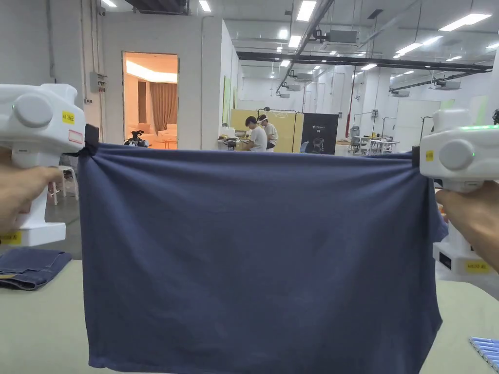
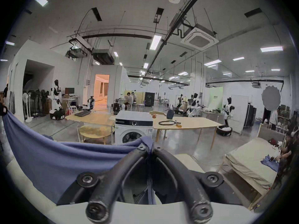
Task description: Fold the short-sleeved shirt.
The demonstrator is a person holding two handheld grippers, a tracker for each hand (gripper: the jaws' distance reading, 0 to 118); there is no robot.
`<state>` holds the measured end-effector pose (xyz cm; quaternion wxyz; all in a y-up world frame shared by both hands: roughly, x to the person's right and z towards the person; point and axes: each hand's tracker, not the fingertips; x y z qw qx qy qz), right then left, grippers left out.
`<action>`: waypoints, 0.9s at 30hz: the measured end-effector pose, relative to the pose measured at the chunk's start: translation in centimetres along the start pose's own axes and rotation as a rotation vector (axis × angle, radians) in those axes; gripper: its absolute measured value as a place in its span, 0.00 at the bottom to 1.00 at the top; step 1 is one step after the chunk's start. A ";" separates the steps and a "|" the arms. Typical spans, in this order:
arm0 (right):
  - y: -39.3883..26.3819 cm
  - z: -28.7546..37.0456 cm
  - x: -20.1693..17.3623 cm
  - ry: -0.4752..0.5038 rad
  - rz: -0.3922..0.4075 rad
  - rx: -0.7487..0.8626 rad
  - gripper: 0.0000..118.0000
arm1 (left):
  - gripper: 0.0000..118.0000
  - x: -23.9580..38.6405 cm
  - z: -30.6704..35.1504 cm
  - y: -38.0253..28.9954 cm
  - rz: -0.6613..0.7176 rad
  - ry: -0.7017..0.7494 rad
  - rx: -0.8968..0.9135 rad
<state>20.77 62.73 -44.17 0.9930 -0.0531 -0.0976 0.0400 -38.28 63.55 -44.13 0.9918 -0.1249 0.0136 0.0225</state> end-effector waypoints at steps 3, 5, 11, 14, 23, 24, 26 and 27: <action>1.6 -1.1 0.0 -0.004 0.007 0.022 0.00 | 0.00 0.1 -1.1 1.6 -0.002 0.007 0.012; 2.3 -1.6 0.0 -0.005 0.004 0.033 0.00 | 0.00 0.2 -1.7 2.4 -0.003 0.011 0.021; 2.6 -2.0 -0.1 -0.006 0.019 0.072 0.00 | 0.00 0.9 -1.9 2.6 -0.024 0.022 0.046; 1.2 -2.0 -0.1 -0.005 0.028 0.062 0.00 | 0.00 1.1 -1.9 1.0 -0.042 0.024 0.029; -7.4 1.3 0.2 0.018 0.056 -0.019 0.00 | 0.00 0.6 -1.6 -8.9 -0.041 0.008 -0.048; -8.6 2.1 0.4 0.025 0.057 -0.028 0.00 | 0.00 0.4 -1.3 -10.3 -0.043 0.008 -0.061; -10.9 3.7 0.6 0.034 0.070 -0.050 0.00 | 0.00 -0.2 -0.3 -12.8 -0.038 -0.003 -0.082; -12.3 4.8 0.7 0.039 0.072 -0.051 0.00 | 0.00 -0.5 0.3 -14.2 -0.029 -0.006 -0.085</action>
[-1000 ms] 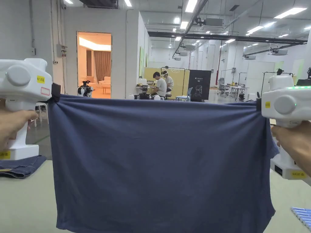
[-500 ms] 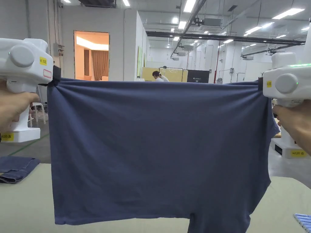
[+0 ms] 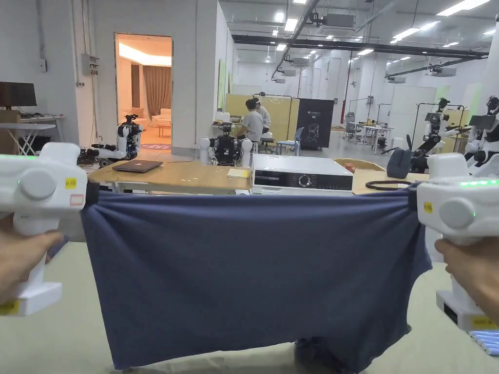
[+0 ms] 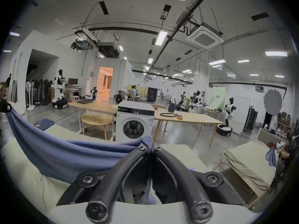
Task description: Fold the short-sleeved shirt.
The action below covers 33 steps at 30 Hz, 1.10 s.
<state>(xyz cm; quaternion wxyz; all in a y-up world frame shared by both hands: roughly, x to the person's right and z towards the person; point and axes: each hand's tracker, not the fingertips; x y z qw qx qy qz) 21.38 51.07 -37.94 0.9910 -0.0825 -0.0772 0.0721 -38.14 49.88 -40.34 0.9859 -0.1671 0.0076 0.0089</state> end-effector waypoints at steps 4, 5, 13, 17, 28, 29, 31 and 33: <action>-4.5 4.1 0.4 0.020 0.015 -0.028 0.00 | 0.00 -0.5 3.3 -4.7 0.006 -0.016 -0.011; -5.8 5.2 0.5 0.019 0.014 -0.034 0.00 | 0.00 -0.5 4.3 -5.8 0.008 -0.025 -0.008; -14.1 14.5 0.4 0.037 0.067 -0.113 0.00 | 0.00 -0.4 11.4 -15.8 0.001 -0.057 -0.023; -19.1 18.0 0.5 0.052 0.069 -0.181 0.00 | 0.00 -0.3 14.3 -21.8 0.004 -0.062 -0.058; -33.5 23.8 -1.1 0.095 0.106 -0.503 0.00 | 0.00 0.2 17.7 -36.7 0.050 -0.058 -0.338; -34.5 23.9 -1.2 0.099 0.116 -0.533 0.00 | 0.00 0.3 17.6 -37.9 0.049 -0.055 -0.368; -35.5 24.3 -1.3 0.099 0.115 -0.585 0.00 | 0.00 0.5 17.2 -39.9 0.058 -0.056 -0.432; -36.7 24.3 -1.4 0.115 0.111 -0.643 0.00 | 0.00 0.0 16.5 -42.0 0.058 -0.054 -0.494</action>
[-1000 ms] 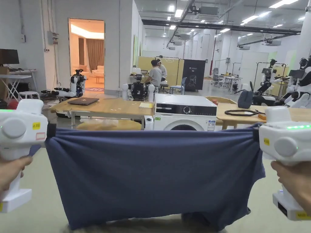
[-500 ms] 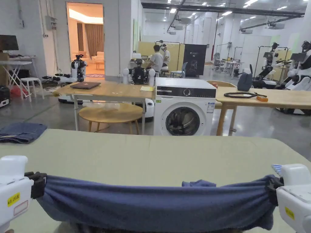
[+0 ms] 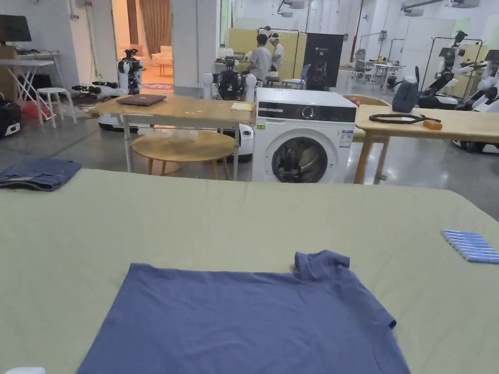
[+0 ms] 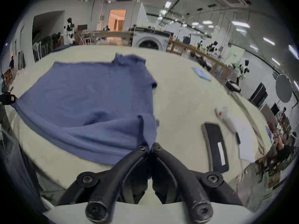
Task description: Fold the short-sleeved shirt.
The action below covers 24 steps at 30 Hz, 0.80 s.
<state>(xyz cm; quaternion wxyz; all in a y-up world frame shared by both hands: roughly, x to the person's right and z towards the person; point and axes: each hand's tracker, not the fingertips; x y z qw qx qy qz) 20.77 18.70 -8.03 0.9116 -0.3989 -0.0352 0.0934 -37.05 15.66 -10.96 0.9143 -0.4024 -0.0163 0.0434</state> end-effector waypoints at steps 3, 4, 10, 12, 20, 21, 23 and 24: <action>-1.3 -1.6 0.2 0.000 0.006 -0.074 0.00 | 0.00 -0.3 -1.5 -1.1 -0.005 0.014 -0.079; -1.5 -1.8 0.1 0.009 0.002 -0.079 0.00 | 0.00 -0.4 -1.8 -1.4 -0.005 0.016 -0.092; -2.0 -3.6 0.3 0.030 0.003 -0.123 0.06 | 0.00 -0.2 -1.9 -0.8 -0.002 0.017 -0.104; -1.2 -2.7 0.3 0.026 -0.001 -0.126 0.37 | 0.13 0.0 -1.0 0.4 0.010 0.022 -0.114; 3.6 0.4 -0.3 0.058 -0.060 0.092 0.61 | 0.34 1.5 0.6 3.8 0.021 -0.022 0.113; 4.2 0.4 -0.7 0.061 -0.063 0.118 0.61 | 0.34 2.0 0.5 4.3 0.019 -0.014 0.124; 5.7 1.0 -2.0 0.042 -0.085 0.196 0.61 | 0.34 3.8 1.0 5.4 0.017 -0.015 0.186; 6.1 1.1 -2.6 0.047 -0.104 0.245 0.61 | 0.34 4.6 1.3 5.8 0.023 -0.020 0.232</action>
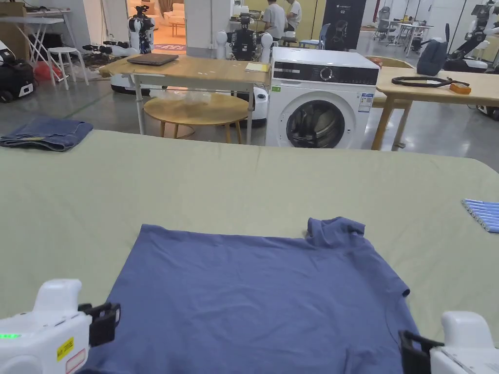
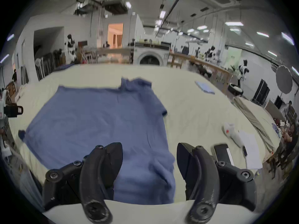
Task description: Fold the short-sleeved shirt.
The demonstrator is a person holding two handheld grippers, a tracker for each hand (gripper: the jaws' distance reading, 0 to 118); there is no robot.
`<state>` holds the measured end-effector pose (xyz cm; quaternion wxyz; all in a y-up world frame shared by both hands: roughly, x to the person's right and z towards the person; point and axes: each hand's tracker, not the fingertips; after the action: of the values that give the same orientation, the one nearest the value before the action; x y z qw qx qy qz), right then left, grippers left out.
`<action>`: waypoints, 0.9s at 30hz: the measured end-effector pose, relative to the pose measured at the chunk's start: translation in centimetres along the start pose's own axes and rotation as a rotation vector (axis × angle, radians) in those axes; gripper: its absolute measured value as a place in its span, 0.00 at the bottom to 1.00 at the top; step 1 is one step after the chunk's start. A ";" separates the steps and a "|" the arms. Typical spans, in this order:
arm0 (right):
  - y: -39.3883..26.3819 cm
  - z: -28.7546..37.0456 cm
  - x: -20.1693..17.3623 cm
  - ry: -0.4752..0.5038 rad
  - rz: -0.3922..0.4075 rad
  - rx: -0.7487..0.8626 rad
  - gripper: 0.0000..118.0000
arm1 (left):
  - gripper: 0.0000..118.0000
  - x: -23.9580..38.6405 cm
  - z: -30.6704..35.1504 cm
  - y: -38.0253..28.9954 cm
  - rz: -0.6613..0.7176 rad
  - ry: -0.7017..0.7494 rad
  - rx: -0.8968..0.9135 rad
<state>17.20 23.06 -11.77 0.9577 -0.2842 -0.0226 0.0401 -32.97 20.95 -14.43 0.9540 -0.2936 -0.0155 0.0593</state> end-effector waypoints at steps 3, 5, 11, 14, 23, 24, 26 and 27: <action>0.9 0.1 -1.9 0.011 -0.053 0.146 0.57 | 0.33 1.7 0.0 0.9 -0.027 0.005 0.103; 1.4 0.4 -3.0 0.021 -0.074 0.236 0.28 | 0.23 3.0 0.3 1.3 -0.073 0.015 0.175; 2.3 0.8 -5.3 0.031 -0.131 0.363 0.00 | 0.00 6.2 2.0 2.6 -0.097 0.060 0.277; 2.4 0.7 -5.5 0.053 -0.133 0.375 0.00 | 0.00 6.5 2.3 3.1 -0.119 0.061 0.274; 1.2 -0.2 -5.3 0.051 -0.109 0.299 0.00 | 0.00 1.4 2.5 2.0 -0.058 0.041 -0.034; 0.9 -0.4 -5.2 0.050 -0.108 0.289 0.00 | 0.00 0.5 2.5 1.6 -0.036 0.038 -0.088; 0.7 -0.5 -5.0 0.049 -0.103 0.259 0.00 | 0.00 -1.0 2.1 0.7 -0.022 0.041 -0.224; 0.4 -0.6 -4.8 0.052 -0.101 0.247 0.00 | 0.00 -2.6 1.5 -0.3 -0.017 0.052 -0.249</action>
<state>12.42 22.63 -12.62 0.9864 -0.1637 -0.0071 -0.0133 -35.57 21.24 -13.04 0.9108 -0.4109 -0.0006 0.0411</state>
